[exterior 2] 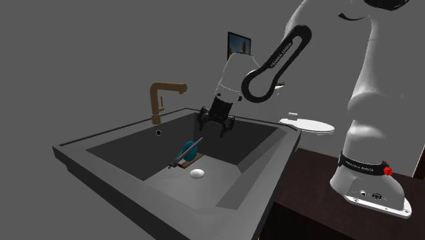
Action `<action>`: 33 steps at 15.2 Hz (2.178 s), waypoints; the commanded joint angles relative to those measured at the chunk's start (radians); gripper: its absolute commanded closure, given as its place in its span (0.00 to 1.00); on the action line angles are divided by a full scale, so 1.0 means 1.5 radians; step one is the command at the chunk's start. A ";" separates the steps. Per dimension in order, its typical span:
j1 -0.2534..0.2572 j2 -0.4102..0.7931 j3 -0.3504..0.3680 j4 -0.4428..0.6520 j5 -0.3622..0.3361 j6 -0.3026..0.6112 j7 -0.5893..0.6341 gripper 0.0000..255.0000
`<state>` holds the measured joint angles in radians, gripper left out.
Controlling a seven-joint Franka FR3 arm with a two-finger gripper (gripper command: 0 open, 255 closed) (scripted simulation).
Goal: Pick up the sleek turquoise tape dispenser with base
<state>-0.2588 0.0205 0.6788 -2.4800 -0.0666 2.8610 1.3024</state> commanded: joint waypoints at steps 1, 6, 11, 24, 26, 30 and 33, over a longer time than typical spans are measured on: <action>0.009 0.079 -0.026 0.049 -0.205 0.019 0.204 0.00; 0.171 0.213 -0.203 0.186 -0.424 0.019 0.481 0.00; 0.247 0.297 -0.285 0.280 -0.487 0.018 0.598 0.00; 0.285 0.343 -0.335 0.297 -0.539 0.053 0.651 1.00; 0.285 0.343 -0.335 0.296 -0.540 0.054 0.652 1.00; 0.282 0.337 -0.329 0.294 -0.534 0.049 0.646 1.00; 0.263 0.315 -0.305 0.286 -0.509 0.032 0.621 1.00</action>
<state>0.1432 0.5017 0.2104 -2.0495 -0.8416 2.9173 2.2450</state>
